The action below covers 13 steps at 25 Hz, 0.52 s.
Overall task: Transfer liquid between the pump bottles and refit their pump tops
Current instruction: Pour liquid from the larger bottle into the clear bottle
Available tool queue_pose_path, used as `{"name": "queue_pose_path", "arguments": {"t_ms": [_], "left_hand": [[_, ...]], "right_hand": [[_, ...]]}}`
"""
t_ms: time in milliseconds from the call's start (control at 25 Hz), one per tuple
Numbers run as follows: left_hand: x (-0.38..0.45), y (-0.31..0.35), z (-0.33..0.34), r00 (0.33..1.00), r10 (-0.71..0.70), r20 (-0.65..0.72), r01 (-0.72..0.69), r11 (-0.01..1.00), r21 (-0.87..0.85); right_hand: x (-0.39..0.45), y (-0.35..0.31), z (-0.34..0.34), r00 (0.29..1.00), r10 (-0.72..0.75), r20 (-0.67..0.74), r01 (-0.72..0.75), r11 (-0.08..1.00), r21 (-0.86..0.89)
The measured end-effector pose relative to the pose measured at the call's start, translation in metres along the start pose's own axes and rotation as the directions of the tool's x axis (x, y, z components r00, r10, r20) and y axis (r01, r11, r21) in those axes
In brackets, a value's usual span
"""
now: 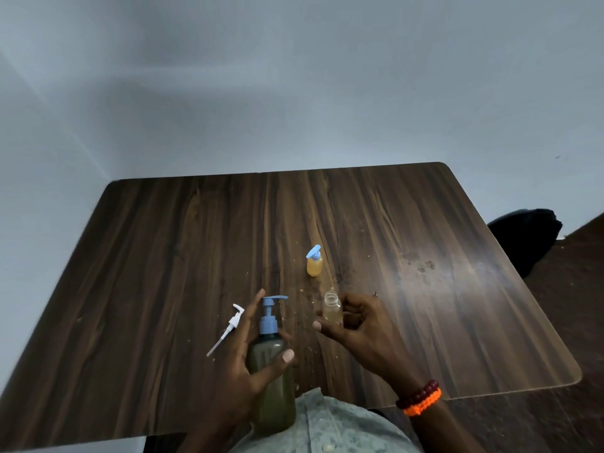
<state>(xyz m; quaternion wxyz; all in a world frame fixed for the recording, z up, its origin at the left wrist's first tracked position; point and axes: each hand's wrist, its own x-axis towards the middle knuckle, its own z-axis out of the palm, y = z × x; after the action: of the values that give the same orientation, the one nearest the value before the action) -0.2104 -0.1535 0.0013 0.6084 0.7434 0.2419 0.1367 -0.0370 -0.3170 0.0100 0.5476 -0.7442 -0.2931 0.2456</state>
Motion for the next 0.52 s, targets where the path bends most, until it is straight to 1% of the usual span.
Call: {"name": "queue_pose_path", "arguments": {"t_ms": [80,160,240,400,520], "left_hand": [[0.001,0.011,0.005,0.998,0.055,-0.009,-0.055,0.998,0.029],[0.012,0.020,0.007,0.987,0.140,0.084,-0.149,0.983,0.110],[0.024,0.033,0.008,0.958,0.203,0.200,-0.241,0.952,0.186],[0.042,0.043,-0.001,0.913,0.282,0.295,-0.357,0.903,0.240],[0.047,0.045,-0.009,0.895,0.289,0.341,-0.393,0.873,0.290]], "right_hand": [[0.001,-0.003,0.000,1.000,-0.004,0.004,0.004,1.000,-0.007],[0.003,-0.005,0.000,1.000,-0.017,0.012,0.017,1.000,-0.010],[0.004,-0.008,0.000,1.000,-0.027,0.012,0.027,0.999,-0.025],[0.006,-0.011,0.002,0.999,-0.034,0.007,0.034,0.999,-0.038],[0.005,-0.013,-0.001,0.999,-0.043,0.006,0.043,0.998,-0.051]]}}
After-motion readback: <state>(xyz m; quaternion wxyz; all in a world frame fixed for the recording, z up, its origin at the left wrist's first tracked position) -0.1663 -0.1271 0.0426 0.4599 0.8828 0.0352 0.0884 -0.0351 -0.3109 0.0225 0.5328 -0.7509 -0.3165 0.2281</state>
